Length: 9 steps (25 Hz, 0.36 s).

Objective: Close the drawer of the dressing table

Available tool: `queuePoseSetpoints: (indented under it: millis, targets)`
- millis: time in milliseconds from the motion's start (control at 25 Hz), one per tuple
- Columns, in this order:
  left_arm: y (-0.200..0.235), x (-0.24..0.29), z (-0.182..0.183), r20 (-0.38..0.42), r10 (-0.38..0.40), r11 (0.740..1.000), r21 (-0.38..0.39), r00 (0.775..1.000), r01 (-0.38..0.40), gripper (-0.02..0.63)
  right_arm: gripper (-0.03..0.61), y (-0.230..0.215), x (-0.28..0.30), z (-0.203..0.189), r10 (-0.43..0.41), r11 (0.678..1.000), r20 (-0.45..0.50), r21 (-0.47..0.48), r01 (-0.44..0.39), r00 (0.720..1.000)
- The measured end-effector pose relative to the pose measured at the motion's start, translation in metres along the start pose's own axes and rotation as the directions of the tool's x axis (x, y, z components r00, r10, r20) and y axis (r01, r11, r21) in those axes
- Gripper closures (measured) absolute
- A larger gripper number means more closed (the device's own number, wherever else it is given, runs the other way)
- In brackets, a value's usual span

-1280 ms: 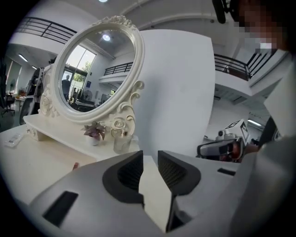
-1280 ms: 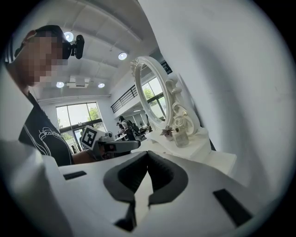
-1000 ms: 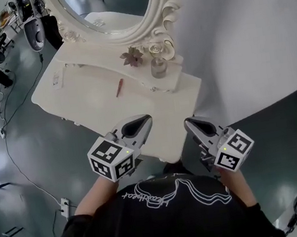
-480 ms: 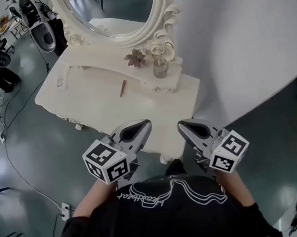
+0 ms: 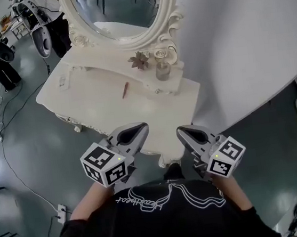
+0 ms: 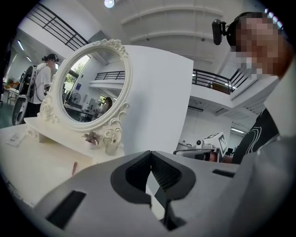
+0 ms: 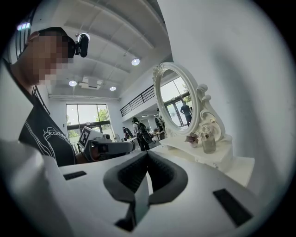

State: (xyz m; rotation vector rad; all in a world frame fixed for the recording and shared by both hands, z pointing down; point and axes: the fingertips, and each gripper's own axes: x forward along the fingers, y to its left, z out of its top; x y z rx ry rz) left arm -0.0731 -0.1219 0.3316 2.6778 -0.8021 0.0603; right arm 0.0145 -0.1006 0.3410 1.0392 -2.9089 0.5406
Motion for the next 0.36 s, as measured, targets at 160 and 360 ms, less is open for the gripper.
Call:
queuePoseSetpoints:
  millis: [160, 360]
  targets:
    - [-0.001, -0.009, -0.002, -0.006, 0.012, 1.0, 0.001, 1.0, -0.012, 0.609, 0.575, 0.007, 0.003, 0.001, 0.002, 1.0, 0.0, -0.004, -0.002, 1.0]
    - [0.004, -0.016, -0.006, -0.012, 0.031, 1.0, -0.004, 0.999, -0.031, 0.609, 0.575, 0.014, 0.007, 0.0, 0.006, 1.0, -0.003, -0.016, -0.006, 1.0]
